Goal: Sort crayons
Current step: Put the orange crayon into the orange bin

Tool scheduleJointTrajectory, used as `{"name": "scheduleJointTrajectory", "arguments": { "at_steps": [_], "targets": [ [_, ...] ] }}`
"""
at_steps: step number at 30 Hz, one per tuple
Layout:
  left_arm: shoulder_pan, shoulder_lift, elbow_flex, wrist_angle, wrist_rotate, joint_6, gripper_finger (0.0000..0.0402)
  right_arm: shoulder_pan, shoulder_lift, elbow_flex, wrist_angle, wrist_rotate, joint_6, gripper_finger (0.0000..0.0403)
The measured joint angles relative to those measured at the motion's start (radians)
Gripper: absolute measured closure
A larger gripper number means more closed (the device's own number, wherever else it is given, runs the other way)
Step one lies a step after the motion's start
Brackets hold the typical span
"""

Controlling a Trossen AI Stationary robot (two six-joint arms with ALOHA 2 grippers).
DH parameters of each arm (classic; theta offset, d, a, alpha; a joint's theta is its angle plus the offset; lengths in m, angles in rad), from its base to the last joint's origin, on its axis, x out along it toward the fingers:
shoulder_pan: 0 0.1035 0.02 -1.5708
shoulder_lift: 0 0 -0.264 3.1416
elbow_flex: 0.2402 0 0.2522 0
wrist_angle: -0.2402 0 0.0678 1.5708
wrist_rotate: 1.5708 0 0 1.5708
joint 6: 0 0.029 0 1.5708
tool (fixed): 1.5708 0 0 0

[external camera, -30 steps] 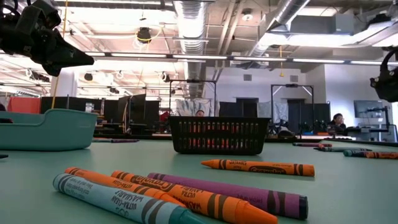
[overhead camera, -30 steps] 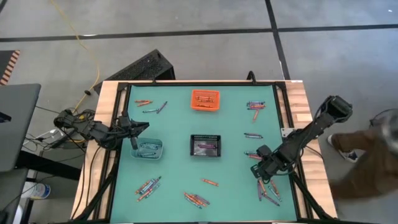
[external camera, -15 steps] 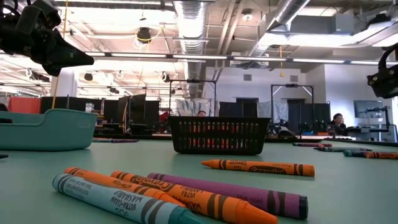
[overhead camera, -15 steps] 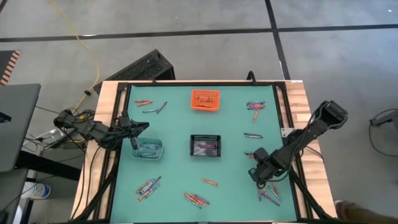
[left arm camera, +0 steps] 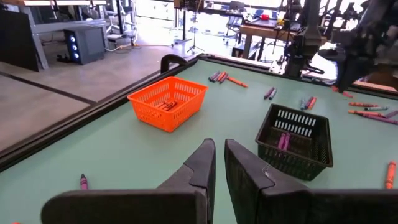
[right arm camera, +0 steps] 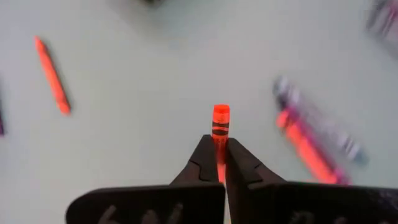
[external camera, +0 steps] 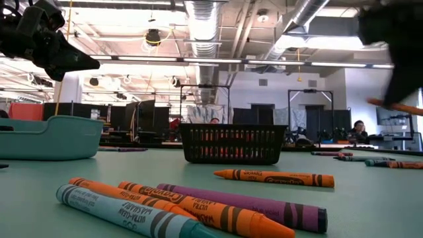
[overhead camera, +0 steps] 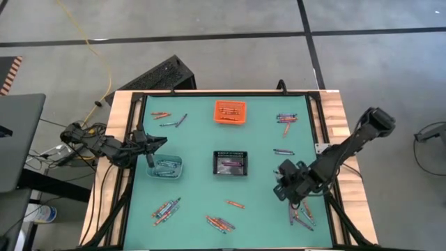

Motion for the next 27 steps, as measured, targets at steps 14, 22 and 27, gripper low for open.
{"name": "scheduleJointTrajectory", "arguments": {
  "at_steps": [14, 22, 27],
  "targets": [
    [0.000, 0.000, 0.000, 0.000, 0.001, 0.000, 0.0379, -0.391, -0.033, 0.011, 0.400, 0.194, -0.934, 0.0396],
    [0.000, 0.000, 0.000, 0.000, 0.022, 0.007, 0.0379, -0.703, -0.032, 0.011, 0.738, -0.050, -1.353, 0.0396],
    [0.000, 0.000, 0.000, 0.000, 0.022, 0.007, 0.0379, -0.838, -0.032, 0.011, 0.859, -0.145, -1.559, 0.0396]
  ]
}}
